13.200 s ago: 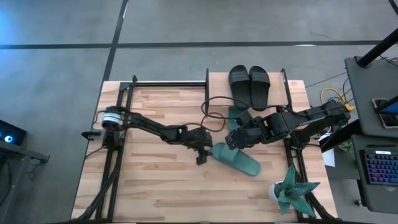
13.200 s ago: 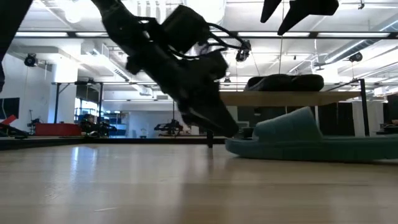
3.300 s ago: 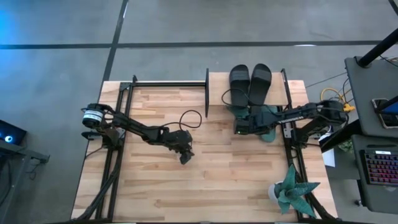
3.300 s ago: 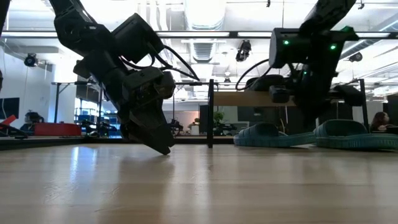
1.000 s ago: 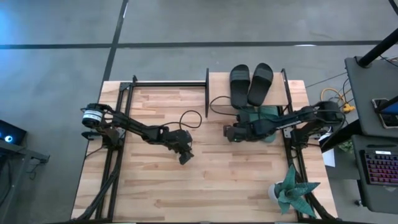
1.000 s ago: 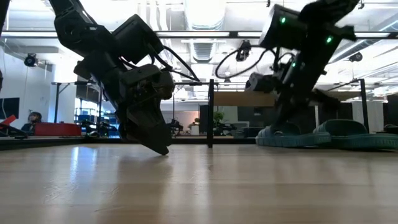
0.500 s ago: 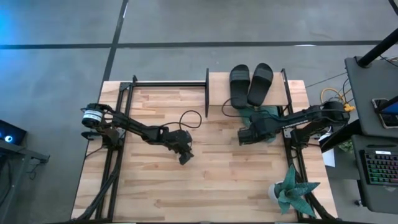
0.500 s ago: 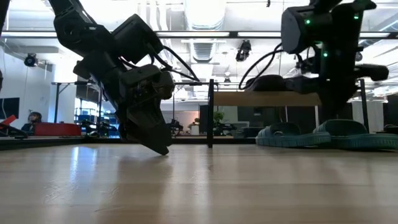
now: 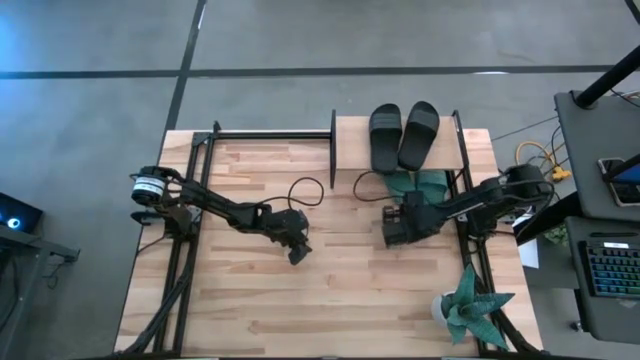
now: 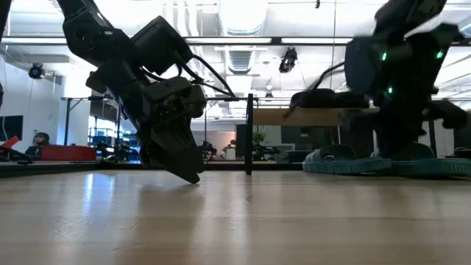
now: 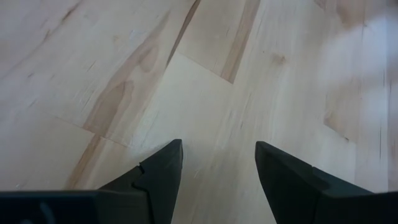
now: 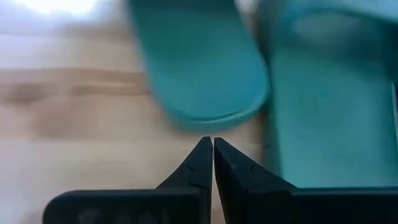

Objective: Pick and place slides into the shelf
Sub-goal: Adjust the green slippers under the shelf

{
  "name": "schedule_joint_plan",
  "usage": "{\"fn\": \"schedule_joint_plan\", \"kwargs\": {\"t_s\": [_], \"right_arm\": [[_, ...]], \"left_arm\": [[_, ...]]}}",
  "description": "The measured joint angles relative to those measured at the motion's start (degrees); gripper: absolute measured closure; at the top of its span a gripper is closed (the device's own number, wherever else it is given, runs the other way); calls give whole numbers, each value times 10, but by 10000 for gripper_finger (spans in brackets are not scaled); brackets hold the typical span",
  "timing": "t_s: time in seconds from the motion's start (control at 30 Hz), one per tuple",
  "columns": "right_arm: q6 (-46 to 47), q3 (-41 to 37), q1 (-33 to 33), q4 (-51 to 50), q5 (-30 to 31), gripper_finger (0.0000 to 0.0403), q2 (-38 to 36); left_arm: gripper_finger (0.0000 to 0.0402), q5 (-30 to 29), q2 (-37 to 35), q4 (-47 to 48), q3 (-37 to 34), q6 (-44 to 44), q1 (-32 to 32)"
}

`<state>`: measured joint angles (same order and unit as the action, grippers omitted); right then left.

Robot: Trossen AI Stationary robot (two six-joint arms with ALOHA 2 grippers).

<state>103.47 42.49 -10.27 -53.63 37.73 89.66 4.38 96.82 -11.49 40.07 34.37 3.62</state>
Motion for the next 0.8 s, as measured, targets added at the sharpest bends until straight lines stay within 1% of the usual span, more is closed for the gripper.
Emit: {"fn": "schedule_joint_plan", "kwargs": {"t_s": [0.07, 0.13, 0.23, 0.37, 0.63, 0.8], "right_arm": [[17, -13, 13, 9, -1, 394, 7], [16, -22, 23, 23, 4, 394, 9], [-18, -25, 33, 40, 22, 394, 9], [-56, -32, 53, 61, 21, 394, 15], [-134, -48, 64, 174, 13, 394, 19], [-205, -44, 65, 231, 13, 394, 19]], "left_arm": [[210, 0, 0, 0, 0, 0, 0], [210, 0, 0, 0, 0, 0, 0], [210, -1, 0, 0, 0, 0, 0], [210, -1, 0, 0, 0, 0, 0], [210, -1, 0, 0, 0, -1, 1], [210, -1, 0, 0, 0, -2, 1]]}}
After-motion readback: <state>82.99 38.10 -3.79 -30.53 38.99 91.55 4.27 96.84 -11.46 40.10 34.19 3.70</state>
